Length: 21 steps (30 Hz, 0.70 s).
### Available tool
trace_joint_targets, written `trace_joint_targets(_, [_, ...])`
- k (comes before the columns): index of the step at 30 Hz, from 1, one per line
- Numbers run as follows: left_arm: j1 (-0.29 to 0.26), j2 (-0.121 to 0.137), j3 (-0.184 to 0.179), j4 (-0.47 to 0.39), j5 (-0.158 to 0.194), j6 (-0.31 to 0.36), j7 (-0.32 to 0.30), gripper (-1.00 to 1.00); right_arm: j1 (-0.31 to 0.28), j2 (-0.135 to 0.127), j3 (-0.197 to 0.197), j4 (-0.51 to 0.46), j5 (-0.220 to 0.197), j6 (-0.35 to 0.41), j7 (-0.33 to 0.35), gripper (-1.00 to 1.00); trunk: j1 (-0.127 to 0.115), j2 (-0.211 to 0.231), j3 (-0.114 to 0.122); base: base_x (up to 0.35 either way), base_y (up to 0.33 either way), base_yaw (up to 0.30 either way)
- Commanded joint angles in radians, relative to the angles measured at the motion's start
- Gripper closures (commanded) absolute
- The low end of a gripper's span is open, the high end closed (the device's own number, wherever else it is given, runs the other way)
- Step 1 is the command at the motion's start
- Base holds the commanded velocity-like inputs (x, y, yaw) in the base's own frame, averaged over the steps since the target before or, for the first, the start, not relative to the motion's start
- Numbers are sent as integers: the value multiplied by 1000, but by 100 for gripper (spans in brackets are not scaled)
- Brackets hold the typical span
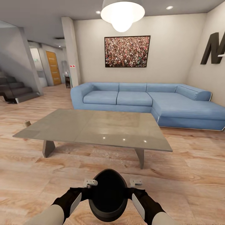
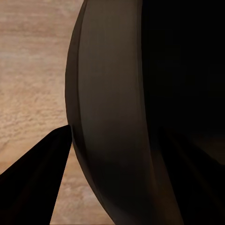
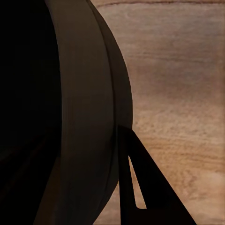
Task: Place each of the two pumpkins and all three candles from the living room inside a cabinet in the living room (use any cabinet), then make sure every cabinet is closed, and position the cauldron so it is next to a table in the living room.
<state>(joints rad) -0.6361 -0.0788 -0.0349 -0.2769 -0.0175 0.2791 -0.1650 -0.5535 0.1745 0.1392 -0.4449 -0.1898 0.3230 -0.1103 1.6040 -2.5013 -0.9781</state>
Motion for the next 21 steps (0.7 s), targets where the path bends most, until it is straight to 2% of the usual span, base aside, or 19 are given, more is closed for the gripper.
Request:
trace_joint_targets(1, [-1, 1, 1, 1, -4, 6, -3, 100, 0, 0, 16, -27, -23, -33, 3, 100, 0, -1, -2, 0, 0, 0])
trace_joint_targets(9, [-1, 1, 1, 1, -4, 6, -4, 100, 0, 0, 16, -27, -24, -33, 3, 100, 0, -1, -3, 0, 0, -52])
trace_joint_targets(21, [-1, 1, 1, 1, -4, 6, -4, 100, -1, 0, 16, -28, -23, -33, 3, 100, 0, -1, -3, 0, 0, -257])
